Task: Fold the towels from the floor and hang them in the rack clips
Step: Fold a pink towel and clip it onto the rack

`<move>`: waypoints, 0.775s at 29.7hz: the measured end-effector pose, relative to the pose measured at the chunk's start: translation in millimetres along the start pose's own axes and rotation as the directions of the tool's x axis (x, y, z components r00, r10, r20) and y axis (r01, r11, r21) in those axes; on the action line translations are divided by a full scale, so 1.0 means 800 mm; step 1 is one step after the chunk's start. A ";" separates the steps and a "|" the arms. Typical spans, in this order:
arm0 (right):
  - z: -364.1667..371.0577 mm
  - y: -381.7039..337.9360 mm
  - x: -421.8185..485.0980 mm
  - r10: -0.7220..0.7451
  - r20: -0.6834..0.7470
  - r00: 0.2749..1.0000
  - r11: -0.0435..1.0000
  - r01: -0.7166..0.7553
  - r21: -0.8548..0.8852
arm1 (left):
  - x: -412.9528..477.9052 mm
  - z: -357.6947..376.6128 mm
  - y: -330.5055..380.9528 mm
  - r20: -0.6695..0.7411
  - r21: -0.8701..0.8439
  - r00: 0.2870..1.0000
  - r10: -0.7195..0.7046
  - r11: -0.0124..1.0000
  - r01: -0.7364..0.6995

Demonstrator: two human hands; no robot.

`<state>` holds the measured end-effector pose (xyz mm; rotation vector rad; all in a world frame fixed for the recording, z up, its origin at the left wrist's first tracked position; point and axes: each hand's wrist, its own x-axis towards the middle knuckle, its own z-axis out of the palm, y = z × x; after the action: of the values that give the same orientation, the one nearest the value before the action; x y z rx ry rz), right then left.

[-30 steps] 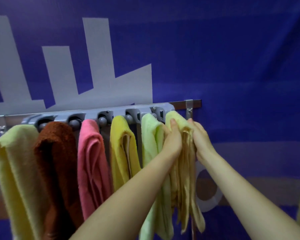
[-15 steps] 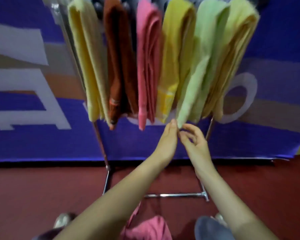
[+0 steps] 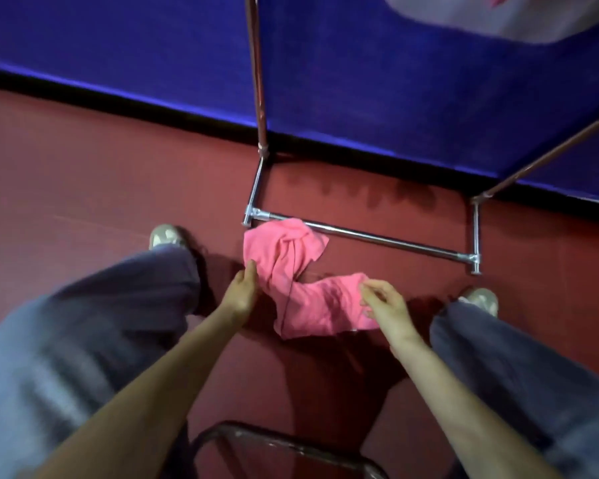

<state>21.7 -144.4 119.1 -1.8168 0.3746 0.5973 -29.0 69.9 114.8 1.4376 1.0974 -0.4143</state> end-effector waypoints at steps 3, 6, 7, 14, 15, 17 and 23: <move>0.016 0.014 0.030 0.060 -0.008 0.998 0.997 -0.060 -0.037 | 0.021 0.011 -0.016 0.010 0.049 0.999 -0.047 0.998 0.047; 0.034 0.048 0.071 0.113 -0.008 0.994 0.989 -0.113 -0.095 | 0.050 0.038 -0.036 0.073 0.056 0.995 -0.069 0.996 0.065; 0.035 0.047 0.078 0.111 -0.005 0.994 0.986 -0.111 -0.123 | 0.051 0.045 -0.030 0.090 0.044 0.994 -0.054 0.998 0.050; 0.016 0.121 0.142 0.284 -0.107 0.953 0.952 -0.294 -0.087 | 0.106 0.103 -0.059 0.175 0.099 0.974 -0.145 0.987 0.129; 0.008 0.132 0.149 0.333 -0.131 0.934 0.938 -0.343 -0.057 | 0.111 0.108 -0.064 0.176 0.109 0.973 -0.152 0.985 0.135; -0.009 0.157 0.164 0.470 -0.161 0.868 0.880 -0.475 0.006 | 0.126 0.124 -0.078 0.183 0.144 0.967 -0.176 0.978 0.150; -0.027 0.215 0.189 0.528 -0.172 0.832 0.816 -0.553 -0.169 | 0.150 0.145 -0.101 0.186 0.187 0.962 -0.201 0.968 0.166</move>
<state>59.4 -213.9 -97.2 -1.9566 0.9651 0.9555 4.6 -4.6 -51.5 1.4089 1.0516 -0.7883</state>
